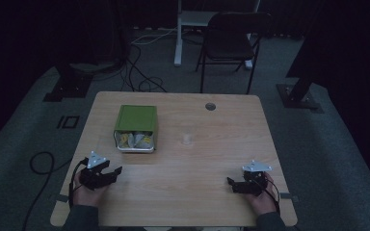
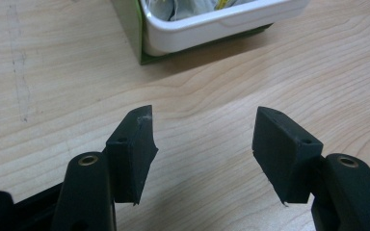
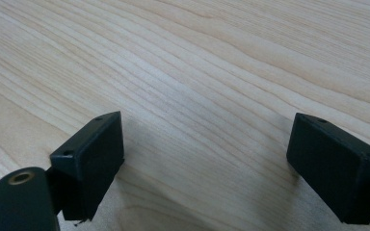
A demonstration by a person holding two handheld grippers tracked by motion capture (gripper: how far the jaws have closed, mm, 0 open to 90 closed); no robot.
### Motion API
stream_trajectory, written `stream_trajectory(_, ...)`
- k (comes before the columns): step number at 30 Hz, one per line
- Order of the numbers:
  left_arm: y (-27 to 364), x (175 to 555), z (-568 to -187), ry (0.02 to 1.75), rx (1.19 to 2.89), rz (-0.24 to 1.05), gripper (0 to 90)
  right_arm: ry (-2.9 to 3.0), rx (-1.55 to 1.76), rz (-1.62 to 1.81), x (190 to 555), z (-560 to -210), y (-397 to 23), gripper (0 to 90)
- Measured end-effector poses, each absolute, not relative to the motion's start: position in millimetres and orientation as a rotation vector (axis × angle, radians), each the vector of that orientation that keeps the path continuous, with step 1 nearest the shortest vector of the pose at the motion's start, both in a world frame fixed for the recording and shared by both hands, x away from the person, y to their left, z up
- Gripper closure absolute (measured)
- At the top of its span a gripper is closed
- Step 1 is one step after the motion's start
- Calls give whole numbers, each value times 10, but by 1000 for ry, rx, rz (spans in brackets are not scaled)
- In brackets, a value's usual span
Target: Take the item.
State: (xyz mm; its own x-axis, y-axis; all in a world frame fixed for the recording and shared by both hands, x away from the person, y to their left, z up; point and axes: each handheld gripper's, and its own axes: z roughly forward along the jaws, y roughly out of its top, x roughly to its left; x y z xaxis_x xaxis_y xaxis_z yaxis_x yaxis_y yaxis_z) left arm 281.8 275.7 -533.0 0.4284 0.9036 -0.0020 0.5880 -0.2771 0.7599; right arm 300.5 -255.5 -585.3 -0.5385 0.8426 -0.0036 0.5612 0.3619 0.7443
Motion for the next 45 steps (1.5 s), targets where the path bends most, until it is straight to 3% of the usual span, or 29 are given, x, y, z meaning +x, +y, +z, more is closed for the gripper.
stream_trajectory(45,2347,3081,-5035,1096,2036,598,440,2235,1235,996,2998,-5854,-2550,126)
